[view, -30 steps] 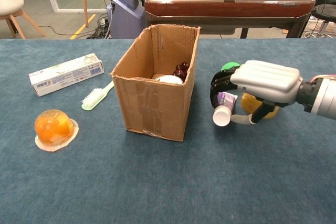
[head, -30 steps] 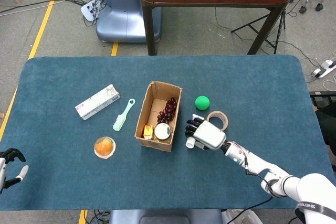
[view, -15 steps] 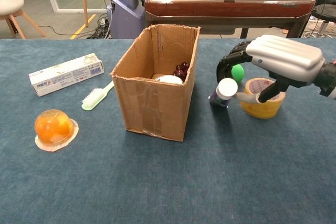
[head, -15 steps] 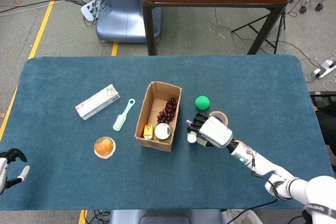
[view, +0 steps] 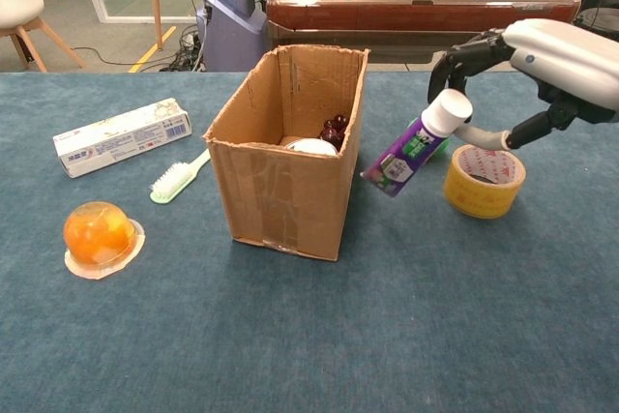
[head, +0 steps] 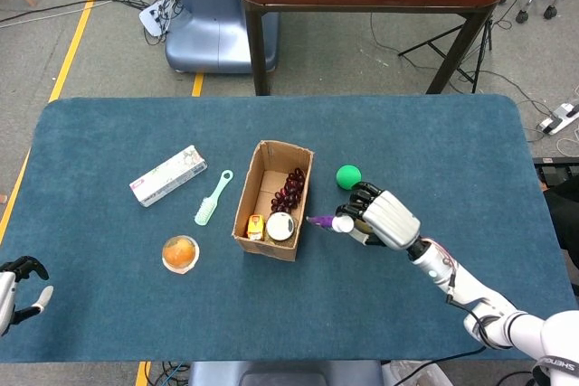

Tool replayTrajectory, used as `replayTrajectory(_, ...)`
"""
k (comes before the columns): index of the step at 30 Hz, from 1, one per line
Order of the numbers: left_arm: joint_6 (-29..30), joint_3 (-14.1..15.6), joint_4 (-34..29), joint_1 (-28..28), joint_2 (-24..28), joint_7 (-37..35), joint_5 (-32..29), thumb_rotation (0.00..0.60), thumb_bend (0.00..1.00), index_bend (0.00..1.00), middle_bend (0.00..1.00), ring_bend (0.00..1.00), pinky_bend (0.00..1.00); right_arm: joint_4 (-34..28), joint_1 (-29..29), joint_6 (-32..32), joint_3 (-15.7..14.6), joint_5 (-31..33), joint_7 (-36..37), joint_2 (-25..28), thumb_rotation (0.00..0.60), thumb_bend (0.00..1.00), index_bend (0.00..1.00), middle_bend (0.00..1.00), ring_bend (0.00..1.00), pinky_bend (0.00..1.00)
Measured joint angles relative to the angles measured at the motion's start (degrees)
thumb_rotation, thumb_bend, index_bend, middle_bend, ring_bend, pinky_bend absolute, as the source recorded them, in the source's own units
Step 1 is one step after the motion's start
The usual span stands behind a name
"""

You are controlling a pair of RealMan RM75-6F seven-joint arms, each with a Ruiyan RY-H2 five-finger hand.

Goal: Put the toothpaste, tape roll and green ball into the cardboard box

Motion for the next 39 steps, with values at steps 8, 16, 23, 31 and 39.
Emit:
replayTrajectory(8,-0.2,0.0,0.1,-0.1,0.0,-0.2,-0.2,0.600,0.27,0.53,0.44,0.45,0.65,-3.7,-0.4,2.7,1.7,0.1,0.2,2.7,0.600,0.45,0.57,0.59,0.41,0.28)
replayTrajectory(16,-0.3,0.1,0.0,-0.1,-0.1,-0.2,0.1,0.600,0.27,0.53,0.44,0.45,0.65,-11.6,-0.4,5.3,4.0,-0.7,-3.5,8.1,0.600,0.45,0.58,0.60,0.41,0.28)
replayTrajectory(23,-0.2,0.4,-0.2,-0.1,-0.1,-0.1,0.7,0.600,0.27,0.53,0.44,0.45,0.65,-19.8,0.3,5.3,6.6,-1.1,-9.0,13.6,0.600,0.45,0.58,0.60,0.41,0.28)
replayTrajectory(31,0.0,0.5,-0.3,-0.1,0.0,-0.3,1.1,0.600,0.27,0.53,0.44,0.45,0.65,-24.9,3.1,1.8,10.7,-0.3,-13.9,16.1,0.600,0.45,0.58,0.60,0.42,0.28)
replayTrajectory(39,-0.1,0.8,-0.2,-0.1,0.1,-0.7,1.5,0.600,0.27,0.53,0.44,0.45,0.65,-24.0,7.2,-4.0,13.9,2.5,-16.3,13.5,0.600,0.45,0.58,0.60,0.42,0.28)
